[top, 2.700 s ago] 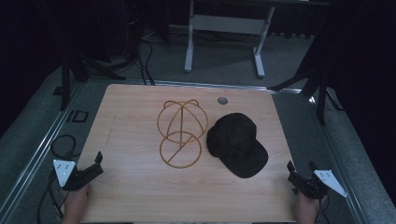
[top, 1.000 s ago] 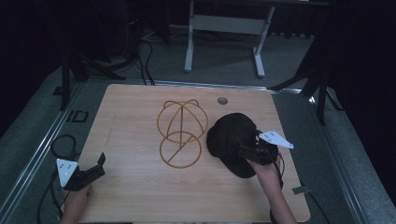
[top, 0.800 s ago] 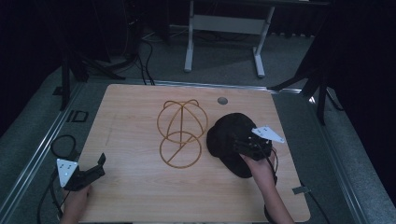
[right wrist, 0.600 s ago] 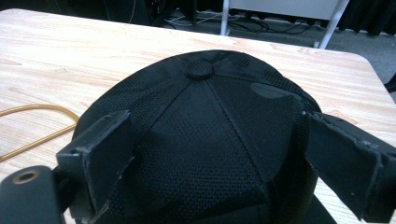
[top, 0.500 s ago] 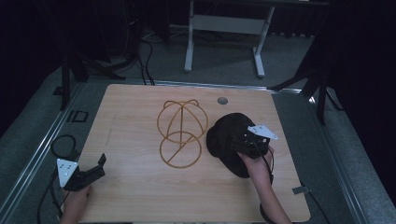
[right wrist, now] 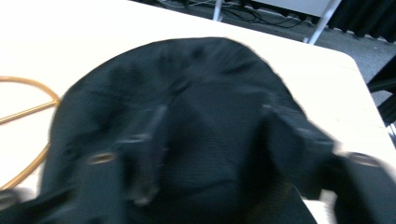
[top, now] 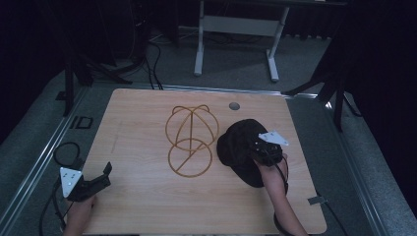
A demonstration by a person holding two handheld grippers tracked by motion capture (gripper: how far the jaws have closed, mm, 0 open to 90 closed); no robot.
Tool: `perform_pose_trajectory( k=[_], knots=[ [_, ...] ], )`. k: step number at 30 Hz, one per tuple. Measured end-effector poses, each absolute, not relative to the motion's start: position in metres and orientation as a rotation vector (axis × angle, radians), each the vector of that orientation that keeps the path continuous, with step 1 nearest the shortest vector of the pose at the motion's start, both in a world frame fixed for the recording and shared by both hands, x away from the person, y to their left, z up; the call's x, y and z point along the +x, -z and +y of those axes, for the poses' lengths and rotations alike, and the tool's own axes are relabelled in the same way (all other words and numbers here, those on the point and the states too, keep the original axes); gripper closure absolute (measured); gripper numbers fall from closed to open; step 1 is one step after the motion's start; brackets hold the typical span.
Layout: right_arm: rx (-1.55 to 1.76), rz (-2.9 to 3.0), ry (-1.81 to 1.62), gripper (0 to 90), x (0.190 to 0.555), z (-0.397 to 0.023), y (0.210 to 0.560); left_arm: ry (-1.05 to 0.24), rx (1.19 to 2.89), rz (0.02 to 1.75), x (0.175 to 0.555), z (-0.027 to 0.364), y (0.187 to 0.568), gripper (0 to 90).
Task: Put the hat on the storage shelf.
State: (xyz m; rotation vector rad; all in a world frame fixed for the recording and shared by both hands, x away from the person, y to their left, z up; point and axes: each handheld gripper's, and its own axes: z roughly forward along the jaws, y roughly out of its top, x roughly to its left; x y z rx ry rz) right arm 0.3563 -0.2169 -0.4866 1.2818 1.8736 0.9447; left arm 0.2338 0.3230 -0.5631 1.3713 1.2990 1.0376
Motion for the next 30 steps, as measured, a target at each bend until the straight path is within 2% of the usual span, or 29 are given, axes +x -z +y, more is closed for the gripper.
perform_pose_trajectory(
  k=[1, 4, 5, 9, 11, 13, 14, 15, 16, 17, 19, 23, 24, 30],
  knots=[
    [1.297, 1.873, -0.96, 47.1, 0.357, -0.22, 0.486, -1.037, 1.371, 1.299, 0.234, 0.323, 0.563, 1.7],
    [1.294, 1.889, -0.958, 50.3, 0.36, -0.222, 0.487, -1.038, 1.371, 1.299, 0.234, 0.323, 0.563, 1.7],
    [1.28, 1.891, -0.939, 56.4, 0.36, -0.22, 0.487, -1.038, 1.371, 1.3, 0.234, 0.323, 0.563, 1.7],
    [1.293, 1.894, -0.952, 58.7, 0.364, -0.219, 0.489, -1.041, 1.373, 1.298, 0.234, 0.323, 0.563, 1.7],
    [1.275, 1.888, -0.942, 65.5, 0.363, -0.217, 0.489, -1.04, 1.371, 1.299, 0.234, 0.323, 0.563, 1.7],
    [1.257, 1.892, -0.95, 89.7, 0.363, -0.215, 0.489, -1.04, 1.373, 1.299, 0.234, 0.323, 0.563, 1.7],
    [1.269, 1.881, -0.955, 89.0, 0.363, -0.214, 0.489, -1.04, 1.374, 1.299, 0.233, 0.323, 0.563, 1.7],
    [1.264, 1.892, -0.959, 77.3, 0.364, -0.214, 0.49, -1.04, 1.374, 1.298, 0.233, 0.323, 0.563, 1.7],
    [1.258, 1.916, -0.993, 59.5, 0.365, -0.213, 0.49, -1.041, 1.374, 1.298, 0.233, 0.323, 0.563, 1.7],
    [1.256, 1.935, -0.995, 50.7, 0.366, -0.21, 0.491, -1.041, 1.376, 1.297, 0.233, 0.323, 0.563, 1.7],
    [1.237, 1.929, -1.036, 38.9, 0.361, -0.207, 0.487, -1.041, 1.377, 1.296, 0.233, 0.323, 0.563, 1.7],
    [1.19, 1.932, -1.146, 28.1, 0.337, -0.202, 0.474, -1.042, 1.377, 1.297, 0.233, 0.323, 0.563, 1.7],
    [1.161, 1.949, -1.134, 22.1, 0.332, -0.198, 0.474, -1.042, 1.377, 1.297, 0.233, 0.323, 0.563, 1.7],
    [0.966, 2.076, -0.974, 21.0, 0.319, -0.175, 0.494, -1.043, 1.378, 1.298, 0.233, 0.322, 0.563, 1.7]
  ],
)
